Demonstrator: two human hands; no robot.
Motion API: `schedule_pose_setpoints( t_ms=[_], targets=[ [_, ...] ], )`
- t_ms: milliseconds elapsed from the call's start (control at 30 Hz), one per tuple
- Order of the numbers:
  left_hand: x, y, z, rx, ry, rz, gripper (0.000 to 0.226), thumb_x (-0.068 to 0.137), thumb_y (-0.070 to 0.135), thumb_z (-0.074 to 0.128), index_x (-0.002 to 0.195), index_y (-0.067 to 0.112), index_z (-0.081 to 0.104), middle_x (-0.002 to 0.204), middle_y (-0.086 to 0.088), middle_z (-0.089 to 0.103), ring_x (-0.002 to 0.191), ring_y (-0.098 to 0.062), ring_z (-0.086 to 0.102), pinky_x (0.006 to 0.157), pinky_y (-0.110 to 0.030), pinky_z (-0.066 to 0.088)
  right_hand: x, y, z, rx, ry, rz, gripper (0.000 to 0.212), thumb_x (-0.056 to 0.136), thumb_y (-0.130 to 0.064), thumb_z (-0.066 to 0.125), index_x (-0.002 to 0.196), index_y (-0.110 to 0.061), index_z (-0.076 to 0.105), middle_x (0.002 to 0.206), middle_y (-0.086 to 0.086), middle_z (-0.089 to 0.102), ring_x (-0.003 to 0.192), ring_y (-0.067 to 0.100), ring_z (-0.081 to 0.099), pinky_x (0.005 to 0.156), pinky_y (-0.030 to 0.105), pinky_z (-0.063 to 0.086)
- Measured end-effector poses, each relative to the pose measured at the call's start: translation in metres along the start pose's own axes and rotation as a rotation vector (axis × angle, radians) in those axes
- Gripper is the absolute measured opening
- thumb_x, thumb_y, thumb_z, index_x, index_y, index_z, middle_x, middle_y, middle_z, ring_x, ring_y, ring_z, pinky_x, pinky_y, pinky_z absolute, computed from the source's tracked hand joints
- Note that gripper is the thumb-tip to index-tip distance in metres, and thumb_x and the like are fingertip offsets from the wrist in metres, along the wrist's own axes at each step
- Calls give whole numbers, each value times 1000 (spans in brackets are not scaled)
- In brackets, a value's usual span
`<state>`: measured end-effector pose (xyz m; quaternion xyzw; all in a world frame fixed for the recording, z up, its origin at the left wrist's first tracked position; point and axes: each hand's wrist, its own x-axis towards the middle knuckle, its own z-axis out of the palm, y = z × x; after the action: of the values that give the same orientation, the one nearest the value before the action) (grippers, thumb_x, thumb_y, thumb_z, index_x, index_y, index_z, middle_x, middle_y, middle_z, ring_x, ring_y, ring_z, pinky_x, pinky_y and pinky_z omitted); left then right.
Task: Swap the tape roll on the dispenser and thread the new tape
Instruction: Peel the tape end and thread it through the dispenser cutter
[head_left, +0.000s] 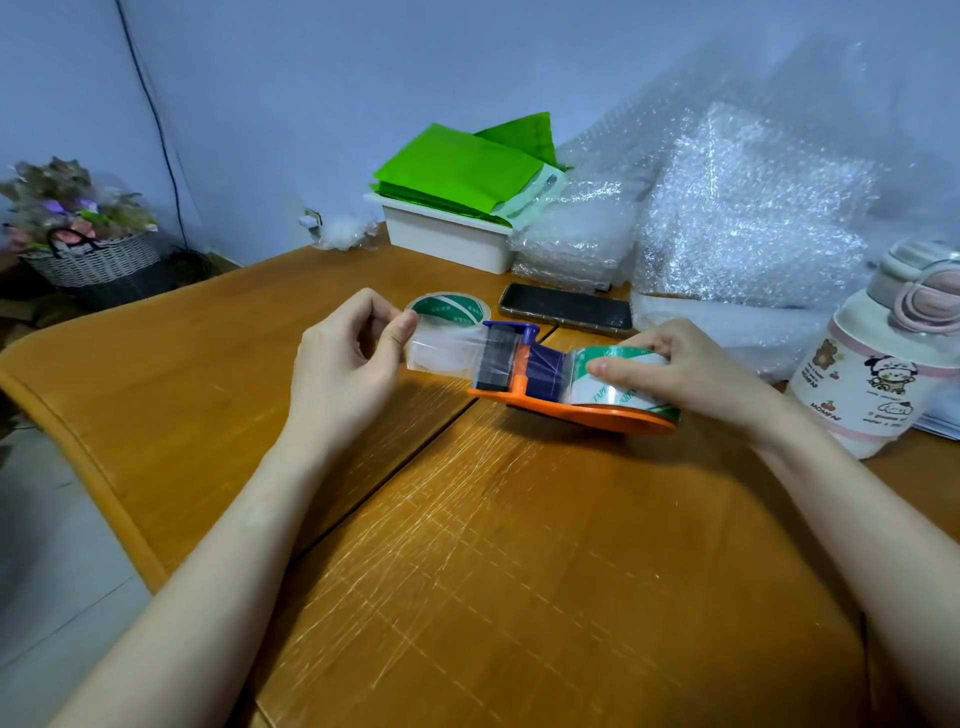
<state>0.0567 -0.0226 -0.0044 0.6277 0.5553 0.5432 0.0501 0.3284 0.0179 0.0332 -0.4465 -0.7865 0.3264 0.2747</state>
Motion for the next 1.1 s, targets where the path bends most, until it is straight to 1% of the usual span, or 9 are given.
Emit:
schedule_pose_setpoints(
  t_ms=[100, 200, 400, 600, 700, 767, 900, 1033, 1100],
  targets=[
    [1, -1, 1, -3, -26, -40, 23, 94, 30, 55, 75, 18, 57, 70, 0, 62, 68, -14, 54, 63, -35, 44, 1, 5, 0, -25, 27, 7, 32, 68, -50, 65, 66, -19, 74, 56, -5, 68, 49, 6, 56, 47, 20, 36],
    [1, -1, 2, -15, -53, -72, 23, 94, 31, 55, 74, 19, 57, 68, 4, 63, 65, -7, 53, 63, -27, 42, 1, 6, 1, -27, 46, 3, 31, 66, -49, 63, 66, -20, 74, 56, -7, 69, 48, 4, 56, 46, 17, 37],
    [0, -3, 8, -19, -97, -123, 23, 94, 33, 53, 78, 17, 59, 73, 0, 64, 73, -18, 58, 70, -40, 49, -1, 5, 3, -16, 71, -14, 31, 67, -46, 63, 59, -17, 71, 47, -9, 64, 43, 3, 50, 42, 15, 32],
    [-1, -8, 21, 12, -116, -137, 20, 95, 33, 52, 78, 22, 55, 77, 2, 64, 77, -19, 59, 70, -44, 50, -4, 6, 4, -10, 88, -89, 60, 65, -60, 61, 57, 0, 66, 37, -4, 48, 36, 7, 35, 39, 18, 22],
    [-1, -6, 28, 10, -126, -117, 19, 95, 33, 51, 80, 21, 54, 79, 7, 63, 76, -15, 58, 66, -39, 50, -4, 8, 4, 28, 89, -87, 49, 68, -52, 64, 55, -5, 67, 37, -4, 51, 35, 5, 37, 39, 16, 22],
    [0, -5, 32, 22, -131, -102, 19, 95, 33, 51, 82, 20, 54, 82, 7, 63, 76, -14, 58, 66, -39, 50, -3, 10, 3, 47, 80, -90, 50, 64, -54, 61, 56, -5, 68, 39, -4, 55, 35, 4, 40, 38, 14, 24],
    [5, -5, 38, 55, -179, -68, 18, 96, 33, 50, 86, 19, 55, 88, 5, 65, 80, -13, 59, 68, -40, 51, -2, 12, 2, 59, 59, -67, 30, 67, -45, 62, 55, -19, 69, 43, -7, 61, 37, 2, 47, 39, 10, 28],
    [4, -5, 36, -71, -320, -96, 17, 98, 31, 43, 88, 22, 53, 91, 7, 62, 83, -5, 57, 70, -19, 45, -1, 13, 0, 58, 53, -51, 31, 69, -45, 61, 56, -19, 72, 47, -4, 62, 42, 4, 48, 41, 13, 29],
    [5, -5, 34, -214, -371, -169, 21, 99, 33, 42, 88, 20, 54, 91, 5, 63, 80, -4, 57, 71, -19, 44, -2, 10, 0, 57, 38, -42, 27, 73, -41, 59, 52, -28, 70, 46, -10, 62, 43, 2, 50, 43, 12, 30]
  ],
)
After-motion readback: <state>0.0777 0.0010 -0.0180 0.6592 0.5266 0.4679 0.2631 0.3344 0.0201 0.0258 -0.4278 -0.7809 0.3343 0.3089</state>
